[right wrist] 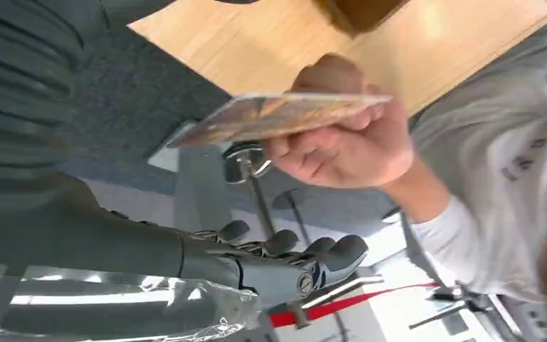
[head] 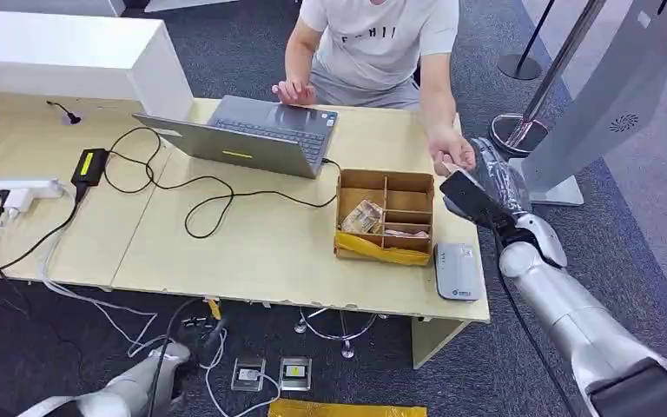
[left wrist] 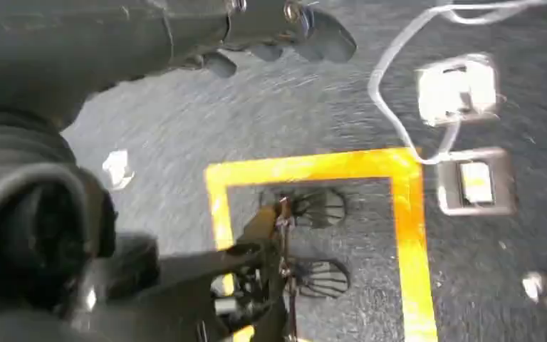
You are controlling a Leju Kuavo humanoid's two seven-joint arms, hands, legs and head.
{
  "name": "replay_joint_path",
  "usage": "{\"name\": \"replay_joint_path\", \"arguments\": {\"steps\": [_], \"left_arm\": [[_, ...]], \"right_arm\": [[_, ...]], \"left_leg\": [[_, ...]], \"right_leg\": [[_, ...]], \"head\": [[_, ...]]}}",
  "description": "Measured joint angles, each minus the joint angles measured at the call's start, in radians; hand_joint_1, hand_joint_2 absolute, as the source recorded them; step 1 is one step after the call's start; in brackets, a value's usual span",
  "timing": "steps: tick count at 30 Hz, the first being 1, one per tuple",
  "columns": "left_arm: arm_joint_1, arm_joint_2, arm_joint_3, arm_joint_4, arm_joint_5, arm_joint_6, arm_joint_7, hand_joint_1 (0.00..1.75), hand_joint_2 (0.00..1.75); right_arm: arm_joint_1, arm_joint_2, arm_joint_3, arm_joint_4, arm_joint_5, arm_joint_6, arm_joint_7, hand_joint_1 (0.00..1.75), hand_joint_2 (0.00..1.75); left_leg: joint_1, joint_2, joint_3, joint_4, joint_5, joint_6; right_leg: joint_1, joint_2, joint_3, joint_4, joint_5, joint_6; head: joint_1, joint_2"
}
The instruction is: Pass the card to the sensor for recognition and then transmit it.
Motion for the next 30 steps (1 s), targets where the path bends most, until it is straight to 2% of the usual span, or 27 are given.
{"name": "replay_joint_path", "arguments": {"steps": [2, 3, 4, 6, 10, 11, 12, 13, 14, 15, 16, 17, 19, 30], "left_arm": [[0.112, 0.041, -0.008, 0.000, 0.011, -0.035, -0.171, 0.00, 0.00], [0.169, 0.060, -0.010, 0.002, 0.022, -0.043, -0.233, 0.00, 0.00], [0.217, 0.079, -0.010, 0.005, 0.031, -0.050, -0.264, 0.00, 0.00], [0.306, 0.100, -0.013, 0.013, 0.040, -0.050, -0.260, 0.00, 0.00], [0.304, 0.118, -0.018, 0.016, 0.044, -0.047, -0.221, 0.00, 0.00], [0.306, 0.119, -0.019, 0.016, 0.044, -0.047, -0.218, 0.00, 0.00], [0.307, 0.119, -0.021, 0.016, 0.044, -0.049, -0.214, 0.00, 0.00], [0.311, 0.119, -0.022, 0.016, 0.045, -0.050, -0.211, 0.00, 0.00], [0.314, 0.119, -0.022, 0.016, 0.048, -0.050, -0.210, 0.00, 0.00], [0.315, 0.122, -0.023, 0.016, 0.052, -0.049, -0.208, 0.00, 0.00], [0.317, 0.122, -0.024, 0.017, 0.055, -0.049, -0.208, 0.00, 0.00], [0.318, 0.126, -0.025, 0.018, 0.058, -0.049, -0.208, 0.00, 0.00], [0.320, 0.129, -0.027, 0.018, 0.064, -0.046, -0.206, 0.00, 0.00], [0.326, 0.136, -0.042, 0.020, 0.056, -0.060, -0.204, 0.00, 0.00]], "right_arm": [[0.037, -0.038, -0.003, -0.018, -0.002, -0.004, 0.014, 0.00, 1.75], [0.062, -0.071, -0.003, -0.037, 0.001, -0.003, 0.015, 0.00, 1.75], [0.085, -0.097, -0.004, -0.056, 0.009, -0.003, 0.019, 0.00, 1.75], [0.101, -0.120, -0.008, -0.070, 0.032, -0.007, 0.022, 0.00, 1.75], [0.110, -0.120, -0.011, -0.079, 0.059, -0.013, 0.014, 0.00, 1.75], [0.110, -0.119, -0.011, -0.083, 0.061, -0.014, 0.013, 0.26, 1.75], [0.110, -0.119, -0.011, -0.084, 0.063, -0.015, 0.011, 1.57, 1.75], [0.110, -0.120, -0.013, -0.084, 0.065, -0.019, 0.006, 1.75, 1.75], [0.110, -0.120, -0.015, -0.084, 0.068, -0.023, 0.003, 1.75, 1.75], [0.110, -0.120, -0.018, -0.084, 0.070, -0.027, -0.002, 1.64, 1.75], [0.111, -0.120, -0.020, -0.084, 0.074, -0.031, -0.008, 1.22, 1.75], [0.111, -0.120, -0.021, -0.084, 0.076, -0.033, -0.012, 1.24, 1.75], [0.111, -0.119, -0.026, -0.088, 0.077, -0.037, -0.016, 1.75, 1.75], [0.112, -0.116, -0.036, -0.113, 0.078, -0.047, -0.023, 1.75, 1.75]], "left_leg": [[0.000, 0.005, 0.007, 0.000, -0.006, -0.001], [0.000, 0.007, 0.010, 0.000, -0.008, -0.002], [0.000, 0.010, 0.009, 0.000, -0.010, -0.001], [0.000, 0.017, 0.005, 0.001, -0.011, -0.002], [0.001, 0.006, 0.004, 0.000, -0.010, -0.002], [0.001, 0.004, 0.004, 0.000, -0.009, -0.001], [0.002, 0.004, 0.004, 0.000, -0.007, -0.003], [0.003, 0.004, 0.004, 0.000, -0.008, -0.003], [0.002, 0.005, 0.005, 0.000, -0.007, -0.003], [0.002, 0.005, 0.005, 0.000, -0.007, -0.003], [0.002, 0.005, 0.005, 0.000, -0.007, -0.003], [0.002, 0.005, 0.005, 0.000, -0.007, -0.003], [0.002, 0.003, 0.005, 0.000, -0.007, -0.003], [0.002, 0.002, 0.004, 0.000, -0.007, -0.003]], "right_leg": [[0.000, 0.003, 0.005, 0.000, -0.004, -0.003], [0.000, 0.005, 0.007, 0.000, -0.006, -0.004], [0.000, 0.009, 0.006, 0.000, -0.006, -0.003], [0.000, 0.016, -0.002, 0.000, -0.006, -0.003], [0.001, 0.003, 0.002, 0.000, -0.007, -0.003], [0.002, 0.002, 0.003, 0.000, -0.008, -0.003], [0.002, 0.002, 0.003, 0.000, -0.008, -0.003], [0.003, 0.002, 0.003, 0.000, -0.007, -0.003], [0.003, 0.003, 0.003, 0.000, -0.007, -0.003], [0.002, 0.003, 0.003, 0.000, -0.007, -0.004], [0.002, 0.003, 0.003, 0.000, -0.007, -0.004], [0.002, 0.003, 0.003, 0.000, -0.007, -0.004], [0.002, 0.001, 0.003, 0.000, -0.007, -0.004], [0.002, 0.001, 0.003, 0.000, -0.007, -0.004]], "head": [[0.000, 0.000], [0.002, 0.000], [0.000, 0.000], [0.001, 0.000], [-0.001, 0.000], [0.001, 0.000], [0.000, 0.000], [0.001, 0.000], [0.001, 0.000], [0.001, 0.000], [0.000, 0.000], [0.001, 0.000], [0.001, 0.000], [0.000, 0.000]]}}
